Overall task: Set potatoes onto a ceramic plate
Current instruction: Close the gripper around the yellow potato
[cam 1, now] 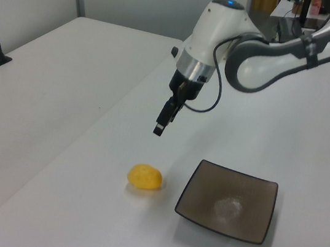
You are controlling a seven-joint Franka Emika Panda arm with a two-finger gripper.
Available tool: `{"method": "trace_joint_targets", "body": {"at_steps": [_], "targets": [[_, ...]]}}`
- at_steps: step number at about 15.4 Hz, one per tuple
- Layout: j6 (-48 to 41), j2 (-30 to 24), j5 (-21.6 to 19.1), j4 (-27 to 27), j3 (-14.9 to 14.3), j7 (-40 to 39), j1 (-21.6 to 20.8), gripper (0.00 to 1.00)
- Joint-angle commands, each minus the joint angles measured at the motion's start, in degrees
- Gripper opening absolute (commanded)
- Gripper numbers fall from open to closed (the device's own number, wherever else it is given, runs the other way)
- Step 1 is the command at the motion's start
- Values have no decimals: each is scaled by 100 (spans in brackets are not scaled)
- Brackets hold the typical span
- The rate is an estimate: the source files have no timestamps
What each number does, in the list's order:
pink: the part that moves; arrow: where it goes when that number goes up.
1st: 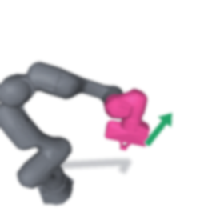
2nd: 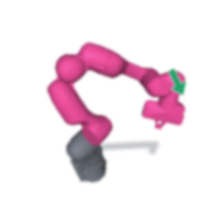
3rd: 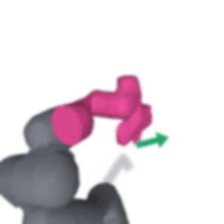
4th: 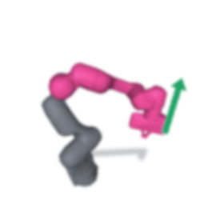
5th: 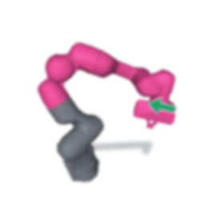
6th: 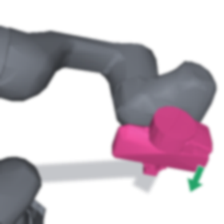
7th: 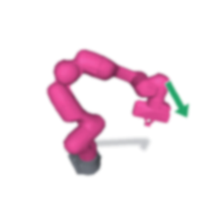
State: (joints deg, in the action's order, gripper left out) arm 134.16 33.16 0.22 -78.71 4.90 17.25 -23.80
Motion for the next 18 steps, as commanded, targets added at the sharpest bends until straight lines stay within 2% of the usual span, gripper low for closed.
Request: {"method": "trace_joint_targets", "body": {"at_steps": [1,6,17,18], "targets": [[461,480,724,329,-16,849,-256,100],[497,981,980,708,-16,1035,-353,100],[875,1413,1348,726,11,1061,-538,100],[910,1430,1471,700,11,1061,-546,91]]}}
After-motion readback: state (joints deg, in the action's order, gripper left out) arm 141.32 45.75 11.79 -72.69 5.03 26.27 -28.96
